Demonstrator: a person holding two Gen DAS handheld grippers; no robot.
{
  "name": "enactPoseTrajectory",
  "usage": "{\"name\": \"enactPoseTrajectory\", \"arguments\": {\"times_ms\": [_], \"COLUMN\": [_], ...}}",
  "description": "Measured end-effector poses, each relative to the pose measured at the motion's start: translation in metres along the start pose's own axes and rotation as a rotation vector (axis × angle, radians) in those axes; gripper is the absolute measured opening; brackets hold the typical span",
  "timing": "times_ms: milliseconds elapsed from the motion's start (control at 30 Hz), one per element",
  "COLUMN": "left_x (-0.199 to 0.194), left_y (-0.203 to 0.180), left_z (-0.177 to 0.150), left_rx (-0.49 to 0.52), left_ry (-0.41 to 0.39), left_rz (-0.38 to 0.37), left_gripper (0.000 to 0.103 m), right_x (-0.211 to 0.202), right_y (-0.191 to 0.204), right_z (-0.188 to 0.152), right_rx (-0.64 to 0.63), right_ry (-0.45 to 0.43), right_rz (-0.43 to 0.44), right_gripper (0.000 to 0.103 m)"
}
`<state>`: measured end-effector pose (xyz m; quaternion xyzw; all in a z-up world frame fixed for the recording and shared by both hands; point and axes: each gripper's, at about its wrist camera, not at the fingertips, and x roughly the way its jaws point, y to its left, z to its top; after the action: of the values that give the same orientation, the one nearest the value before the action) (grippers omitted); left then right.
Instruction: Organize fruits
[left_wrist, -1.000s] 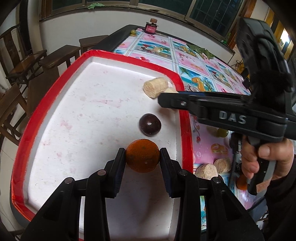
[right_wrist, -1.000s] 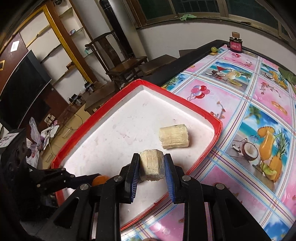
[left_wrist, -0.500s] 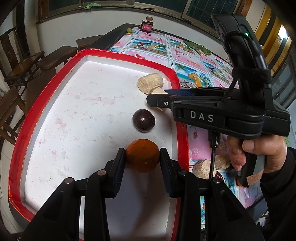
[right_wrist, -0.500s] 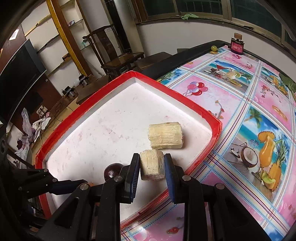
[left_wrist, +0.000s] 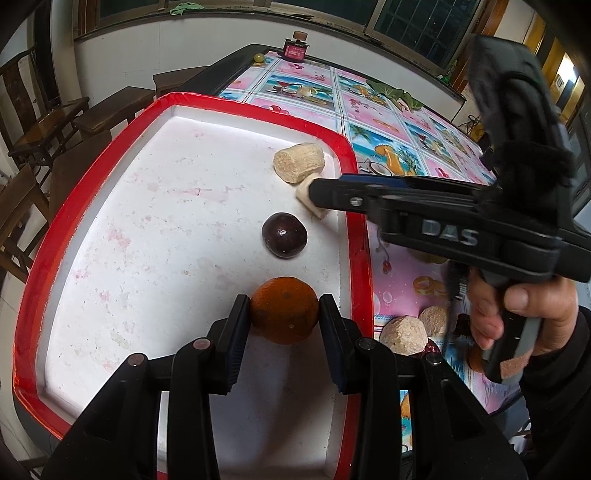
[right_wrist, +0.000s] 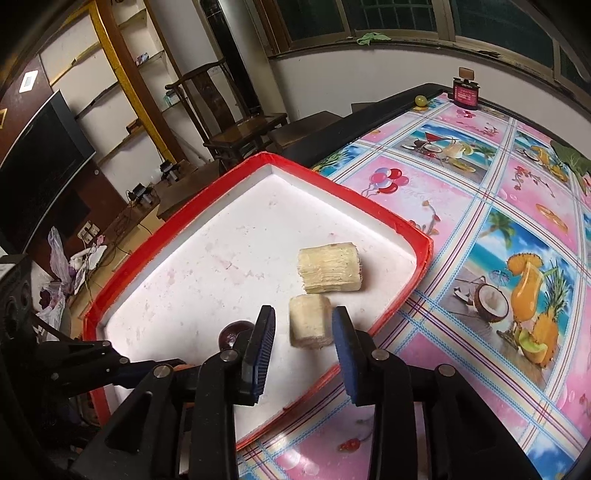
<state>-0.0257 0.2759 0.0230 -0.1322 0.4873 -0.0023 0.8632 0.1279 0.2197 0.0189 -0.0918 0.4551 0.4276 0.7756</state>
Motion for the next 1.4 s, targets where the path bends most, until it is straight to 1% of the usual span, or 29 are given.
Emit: {"name": "enactPoseTrajectory", "arguments": {"times_ms": [33, 100, 267, 433, 500, 567, 633, 733, 767, 867, 933, 1000, 1100, 1133, 1200, 1267, 1400], "left_x": [0.0, -0.002, -0.008, -0.013, -0.015, -0.017, -0.018, -0.019, -0.019, -0.02, -0.021, -0.023, -0.026, -0.027, -0.029, -0.03, -0.033], "left_y": [-0.001, -0.002, -0.008, -0.012, -0.012, -0.012, -0.014, -0.016, -0.018, -0.021, -0.024, -0.025, -0.026, -0.027, -0.027, -0.029, -0.034], "left_z": [0.0, -0.001, 0.0, 0.0, 0.0, -0.001, 0.0, -0.001, -0.001, -0.002, -0.002, -0.003, -0.004, -0.005, -0.006, -0.007, -0.01], "left_rx": [0.0, -0.002, 0.007, 0.012, 0.01, 0.009, 0.01, 0.015, 0.017, 0.025, 0.032, 0.036, 0.042, 0.045, 0.048, 0.056, 0.072], "left_ry": [0.0, -0.009, -0.025, -0.039, -0.043, -0.048, -0.051, -0.05, -0.049, -0.051, -0.054, -0.059, -0.07, -0.073, -0.076, -0.08, -0.082], "left_rz": [-0.007, -0.015, -0.032, -0.031, -0.03, -0.026, -0.022, -0.019, -0.016, -0.009, 0.0, 0.012, 0.044, 0.052, 0.065, 0.074, 0.071], "left_gripper": [0.044, 0.05, 0.05, 0.05, 0.05, 0.05, 0.05, 0.05, 0.051, 0.055, 0.056, 0.06, 0.065, 0.07, 0.075, 0.075, 0.075], "right_x": [-0.003, -0.013, -0.044, -0.071, -0.083, -0.092, -0.101, -0.109, -0.112, -0.118, -0.124, -0.131, -0.142, -0.145, -0.154, -0.162, -0.174], "right_y": [0.0, -0.001, -0.004, -0.005, -0.005, -0.004, -0.004, -0.005, -0.005, -0.007, -0.009, -0.01, -0.011, -0.011, -0.012, -0.015, -0.031], "right_z": [-0.001, -0.005, -0.014, -0.022, -0.028, -0.034, -0.042, -0.055, -0.059, -0.07, -0.076, -0.083, -0.093, -0.096, -0.105, -0.116, -0.136], "right_rx": [0.003, 0.014, 0.045, 0.069, 0.08, 0.08, 0.077, 0.084, 0.093, 0.115, 0.129, 0.141, 0.155, 0.154, 0.151, 0.153, 0.191], "right_ry": [-0.005, -0.022, -0.077, -0.112, -0.127, -0.14, -0.156, -0.158, -0.159, -0.165, -0.172, -0.182, -0.201, -0.206, -0.215, -0.219, -0.216], "right_rz": [0.006, 0.016, 0.036, 0.039, 0.046, 0.05, 0.033, 0.018, 0.019, 0.029, 0.029, 0.03, 0.022, 0.018, -0.005, -0.038, -0.09], "right_gripper": [0.037, 0.037, 0.04, 0.041, 0.043, 0.052, 0.056, 0.057, 0.059, 0.064, 0.066, 0.067, 0.071, 0.072, 0.076, 0.08, 0.081]}}
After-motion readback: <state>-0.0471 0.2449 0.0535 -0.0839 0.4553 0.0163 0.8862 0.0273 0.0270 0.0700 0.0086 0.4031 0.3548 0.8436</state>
